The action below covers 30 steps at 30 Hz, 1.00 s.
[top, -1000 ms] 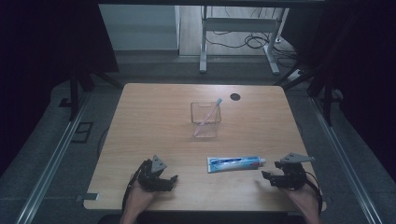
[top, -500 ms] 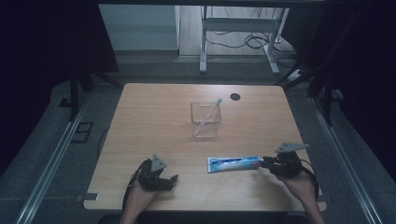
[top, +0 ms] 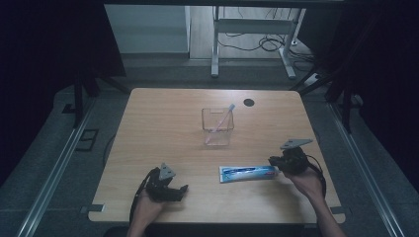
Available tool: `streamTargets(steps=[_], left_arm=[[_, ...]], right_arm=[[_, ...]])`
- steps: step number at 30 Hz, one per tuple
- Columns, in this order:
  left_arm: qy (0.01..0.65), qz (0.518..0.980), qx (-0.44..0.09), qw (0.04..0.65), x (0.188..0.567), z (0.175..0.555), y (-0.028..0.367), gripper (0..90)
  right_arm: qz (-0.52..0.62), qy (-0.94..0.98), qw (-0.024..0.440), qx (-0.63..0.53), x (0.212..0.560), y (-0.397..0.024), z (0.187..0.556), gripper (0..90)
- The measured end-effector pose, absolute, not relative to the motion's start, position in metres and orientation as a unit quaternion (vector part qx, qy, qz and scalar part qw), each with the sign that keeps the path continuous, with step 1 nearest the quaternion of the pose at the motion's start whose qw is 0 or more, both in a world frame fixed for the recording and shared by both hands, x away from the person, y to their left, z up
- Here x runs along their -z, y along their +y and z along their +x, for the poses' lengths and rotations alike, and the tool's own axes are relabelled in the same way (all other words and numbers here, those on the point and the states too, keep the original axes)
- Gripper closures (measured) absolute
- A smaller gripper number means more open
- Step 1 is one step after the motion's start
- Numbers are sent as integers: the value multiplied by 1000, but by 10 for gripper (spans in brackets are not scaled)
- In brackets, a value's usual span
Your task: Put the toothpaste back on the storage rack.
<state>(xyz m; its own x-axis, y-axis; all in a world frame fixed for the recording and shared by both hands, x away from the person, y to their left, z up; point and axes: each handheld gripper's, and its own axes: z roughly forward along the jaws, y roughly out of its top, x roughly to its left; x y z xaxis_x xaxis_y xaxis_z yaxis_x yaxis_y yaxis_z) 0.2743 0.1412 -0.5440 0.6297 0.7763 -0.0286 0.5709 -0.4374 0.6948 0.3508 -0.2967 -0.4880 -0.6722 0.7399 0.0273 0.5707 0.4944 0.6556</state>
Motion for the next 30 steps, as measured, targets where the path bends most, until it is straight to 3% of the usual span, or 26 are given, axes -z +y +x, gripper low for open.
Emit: streamTargets(steps=[12,30], left_arm=[[403,835,-149,343,544,274,141,140],[404,835,-149,344,544,274,141,140]], right_arm=[[387,869,95,-293,499,-294,371,857],[369,872,60,-316,498,-297,347,824]])
